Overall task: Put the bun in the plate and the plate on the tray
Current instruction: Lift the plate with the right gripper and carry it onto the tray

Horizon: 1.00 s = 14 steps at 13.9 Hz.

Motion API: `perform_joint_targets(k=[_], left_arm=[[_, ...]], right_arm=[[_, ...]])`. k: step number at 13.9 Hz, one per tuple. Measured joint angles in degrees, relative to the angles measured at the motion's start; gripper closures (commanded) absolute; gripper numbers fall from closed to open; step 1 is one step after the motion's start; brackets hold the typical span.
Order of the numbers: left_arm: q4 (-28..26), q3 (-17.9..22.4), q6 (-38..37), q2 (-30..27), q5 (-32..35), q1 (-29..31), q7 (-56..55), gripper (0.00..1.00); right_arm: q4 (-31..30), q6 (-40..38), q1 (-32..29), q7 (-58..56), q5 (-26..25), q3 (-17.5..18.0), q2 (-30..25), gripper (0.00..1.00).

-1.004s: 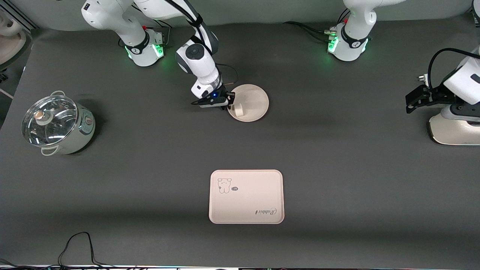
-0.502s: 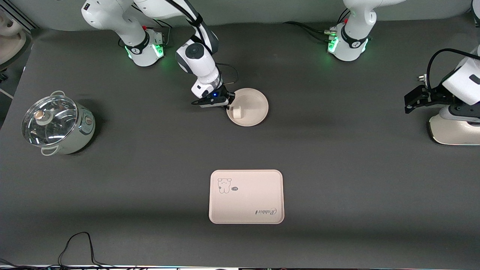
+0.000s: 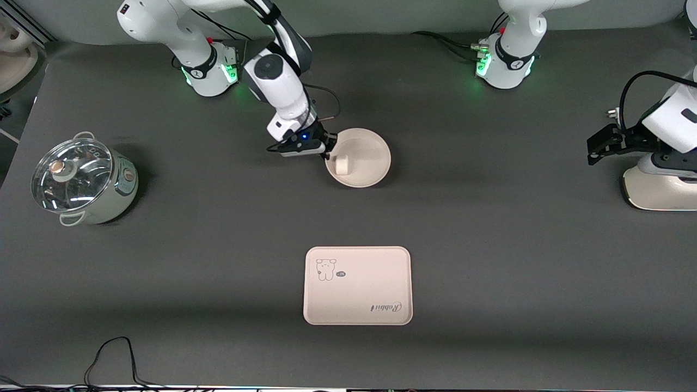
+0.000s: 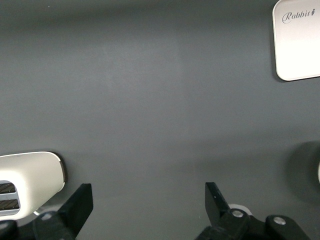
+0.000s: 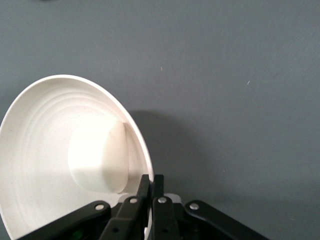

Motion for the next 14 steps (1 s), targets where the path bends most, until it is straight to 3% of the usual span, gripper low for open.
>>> perform_joint_targets(k=[3,6,9,14], left_arm=[[0.0,0.0,0.0,0.0,0.0,0.0,0.0,0.00],[0.2,0.0,0.0,0.0,0.0,0.0,0.0,0.00],[0.7,0.0,0.0,0.1,0.0,0.0,0.0,0.00],[0.9,0.0,0.0,0.4,0.0,0.0,0.0,0.00]], right_arm=[[1.4,-6.6,-1.2,-0.7,1.4,-0.2,-6.1,1.00],[5.4,-11.2,-1.8,-1.9,4.0,-0.3,-7.3,1.00],[9.6,-11.6,-5.2,-4.4,4.1,-0.4,-3.3,1.00],[27.2,-11.7,-12.1,-7.4,4.1,-0.5,12.5,1.00]])
